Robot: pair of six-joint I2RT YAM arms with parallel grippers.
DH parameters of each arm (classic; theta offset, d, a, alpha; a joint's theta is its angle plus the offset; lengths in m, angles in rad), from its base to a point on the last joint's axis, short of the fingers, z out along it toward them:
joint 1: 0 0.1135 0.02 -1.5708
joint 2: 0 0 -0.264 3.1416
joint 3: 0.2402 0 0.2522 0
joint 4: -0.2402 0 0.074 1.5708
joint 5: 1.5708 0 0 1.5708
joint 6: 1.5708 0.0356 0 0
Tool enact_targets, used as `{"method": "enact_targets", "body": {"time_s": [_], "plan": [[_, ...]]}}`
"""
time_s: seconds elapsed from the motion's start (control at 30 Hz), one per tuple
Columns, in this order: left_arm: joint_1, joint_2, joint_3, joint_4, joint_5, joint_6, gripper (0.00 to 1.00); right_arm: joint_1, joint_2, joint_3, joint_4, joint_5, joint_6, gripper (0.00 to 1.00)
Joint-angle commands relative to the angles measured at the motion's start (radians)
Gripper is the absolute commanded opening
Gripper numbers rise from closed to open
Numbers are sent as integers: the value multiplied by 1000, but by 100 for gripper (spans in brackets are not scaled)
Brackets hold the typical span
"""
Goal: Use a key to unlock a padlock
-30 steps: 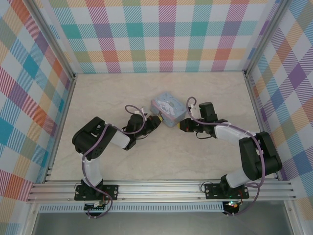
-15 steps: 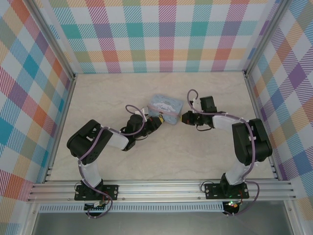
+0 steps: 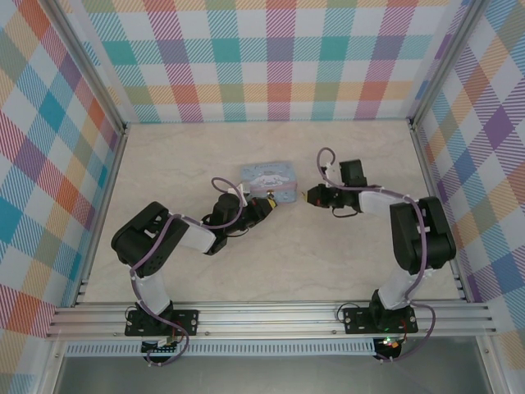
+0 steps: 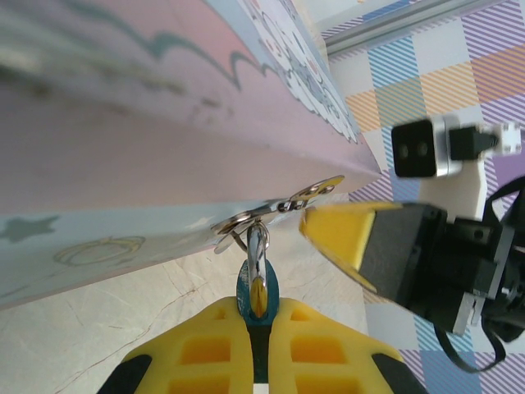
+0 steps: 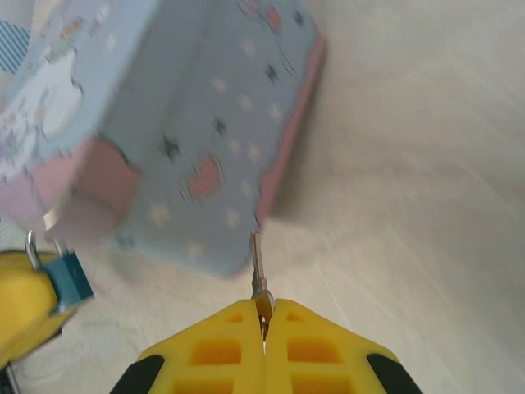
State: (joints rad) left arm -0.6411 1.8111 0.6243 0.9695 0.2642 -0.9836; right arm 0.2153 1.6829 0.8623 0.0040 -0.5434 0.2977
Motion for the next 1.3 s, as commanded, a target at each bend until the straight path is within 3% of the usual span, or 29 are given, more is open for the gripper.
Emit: {"method": "enact_targets", "body": {"time_s": [0.0, 0.17, 0.27, 0.53, 1.13, 1.27], "plan": [[-13, -36, 15, 35, 5, -13, 0, -13, -104, -65, -10, -98, -3, 1], [-17, -34, 27, 44, 5, -34, 0, 16, -149, -185, 221, -319, 204, 1], [-20, -29, 34, 59, 9, -59, 0, 68, -140, -219, 320, -328, 281, 1], [-23, -22, 40, 87, 9, -121, 0, 75, -31, -272, 651, -373, 480, 1], [-32, 8, 41, 161, 0, -192, 0, 127, 110, -264, 887, -376, 650, 1], [-34, 9, 37, 156, -3, -183, 0, 127, 99, -255, 865, -360, 639, 1]]}}
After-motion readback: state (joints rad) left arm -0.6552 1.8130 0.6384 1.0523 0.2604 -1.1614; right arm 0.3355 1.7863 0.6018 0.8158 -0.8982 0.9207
